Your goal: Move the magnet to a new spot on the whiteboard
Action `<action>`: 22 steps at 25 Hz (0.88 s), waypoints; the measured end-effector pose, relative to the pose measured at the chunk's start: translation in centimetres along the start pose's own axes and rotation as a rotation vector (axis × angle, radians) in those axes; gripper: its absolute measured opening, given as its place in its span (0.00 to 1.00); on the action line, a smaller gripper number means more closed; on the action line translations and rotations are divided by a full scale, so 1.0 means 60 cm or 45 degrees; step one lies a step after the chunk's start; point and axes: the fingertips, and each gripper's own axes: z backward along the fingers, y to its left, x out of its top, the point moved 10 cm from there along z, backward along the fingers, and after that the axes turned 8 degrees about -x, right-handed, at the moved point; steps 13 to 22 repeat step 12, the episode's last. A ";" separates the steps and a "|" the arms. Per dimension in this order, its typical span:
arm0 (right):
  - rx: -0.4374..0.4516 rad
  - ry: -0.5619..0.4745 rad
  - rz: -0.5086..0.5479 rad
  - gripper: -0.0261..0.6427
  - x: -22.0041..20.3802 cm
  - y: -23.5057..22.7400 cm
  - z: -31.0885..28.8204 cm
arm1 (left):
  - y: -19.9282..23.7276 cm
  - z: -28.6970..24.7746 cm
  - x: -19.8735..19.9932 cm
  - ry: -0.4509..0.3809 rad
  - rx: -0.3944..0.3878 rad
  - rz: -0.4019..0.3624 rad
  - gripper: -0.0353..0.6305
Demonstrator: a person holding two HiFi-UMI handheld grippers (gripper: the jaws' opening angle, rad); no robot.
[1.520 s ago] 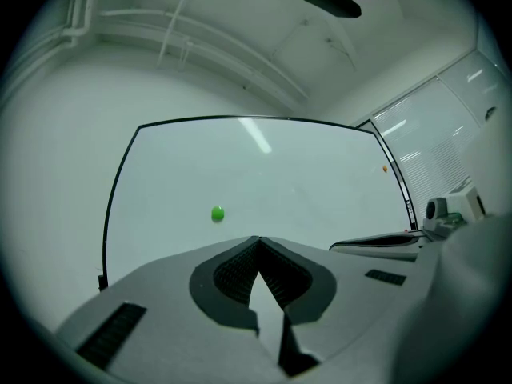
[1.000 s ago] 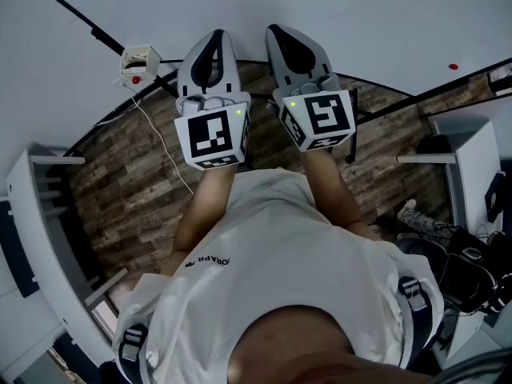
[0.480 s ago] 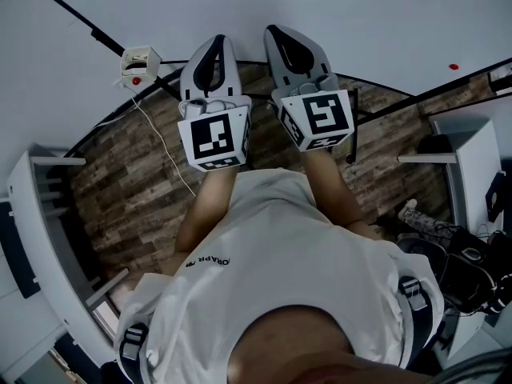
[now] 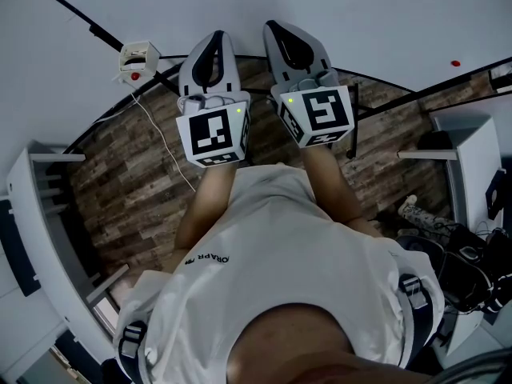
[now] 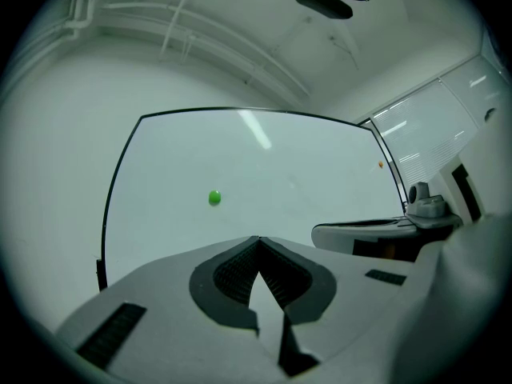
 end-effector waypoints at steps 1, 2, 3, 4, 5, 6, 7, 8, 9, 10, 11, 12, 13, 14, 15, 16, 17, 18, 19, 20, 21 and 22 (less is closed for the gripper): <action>-0.001 0.000 -0.001 0.04 0.000 -0.001 0.000 | -0.001 0.000 0.000 0.001 0.000 0.001 0.06; -0.001 0.000 -0.002 0.04 0.000 -0.002 0.001 | -0.002 -0.001 -0.001 0.004 0.000 0.002 0.06; 0.000 0.002 -0.004 0.04 -0.001 -0.002 0.001 | -0.002 -0.001 -0.002 0.007 0.002 0.004 0.06; 0.002 0.004 -0.005 0.04 -0.001 -0.003 0.001 | -0.002 -0.001 -0.003 0.010 0.004 0.008 0.06; 0.003 0.005 -0.006 0.04 -0.001 -0.003 -0.001 | -0.001 -0.002 -0.004 0.013 0.005 0.011 0.06; 0.004 0.005 -0.006 0.04 -0.001 -0.004 -0.002 | 0.001 -0.004 -0.005 0.015 0.006 0.014 0.06; 0.004 0.005 -0.005 0.04 -0.001 -0.004 -0.003 | 0.002 -0.005 -0.005 0.017 0.006 0.015 0.06; 0.004 0.005 -0.003 0.04 0.000 -0.004 -0.005 | 0.003 -0.006 -0.005 0.018 0.007 0.016 0.06; 0.004 0.005 -0.001 0.04 0.000 -0.004 -0.006 | 0.004 -0.007 -0.005 0.018 0.007 0.017 0.06; 0.004 0.006 0.000 0.04 0.000 -0.005 -0.007 | 0.005 -0.008 -0.005 0.017 0.008 0.017 0.06; 0.003 0.006 0.001 0.04 0.000 -0.005 -0.008 | 0.005 -0.009 -0.004 0.016 0.008 0.017 0.06; 0.003 0.006 0.001 0.04 0.000 -0.006 -0.009 | 0.005 -0.010 -0.004 0.014 0.008 0.016 0.06; 0.003 0.006 0.001 0.04 0.000 -0.006 -0.009 | 0.005 -0.010 -0.004 0.014 0.008 0.016 0.06; 0.003 0.006 0.001 0.04 0.000 -0.006 -0.009 | 0.005 -0.010 -0.004 0.014 0.008 0.016 0.06; 0.003 0.006 0.001 0.04 0.000 -0.006 -0.009 | 0.005 -0.010 -0.004 0.014 0.008 0.016 0.06; 0.003 0.006 0.001 0.04 0.000 -0.006 -0.009 | 0.005 -0.010 -0.004 0.014 0.008 0.016 0.06; 0.003 0.006 0.001 0.04 0.000 -0.006 -0.009 | 0.005 -0.010 -0.004 0.014 0.008 0.016 0.06; 0.003 0.006 0.001 0.04 0.000 -0.006 -0.009 | 0.005 -0.010 -0.004 0.014 0.008 0.016 0.06; 0.003 0.006 0.001 0.04 0.000 -0.006 -0.009 | 0.005 -0.010 -0.004 0.014 0.008 0.016 0.06; 0.003 0.006 0.001 0.04 0.000 -0.006 -0.009 | 0.005 -0.010 -0.004 0.014 0.008 0.016 0.06; 0.003 0.006 0.001 0.04 0.000 -0.006 -0.009 | 0.005 -0.010 -0.004 0.014 0.008 0.016 0.06; 0.003 0.006 0.001 0.04 0.000 -0.006 -0.009 | 0.005 -0.010 -0.004 0.014 0.008 0.016 0.06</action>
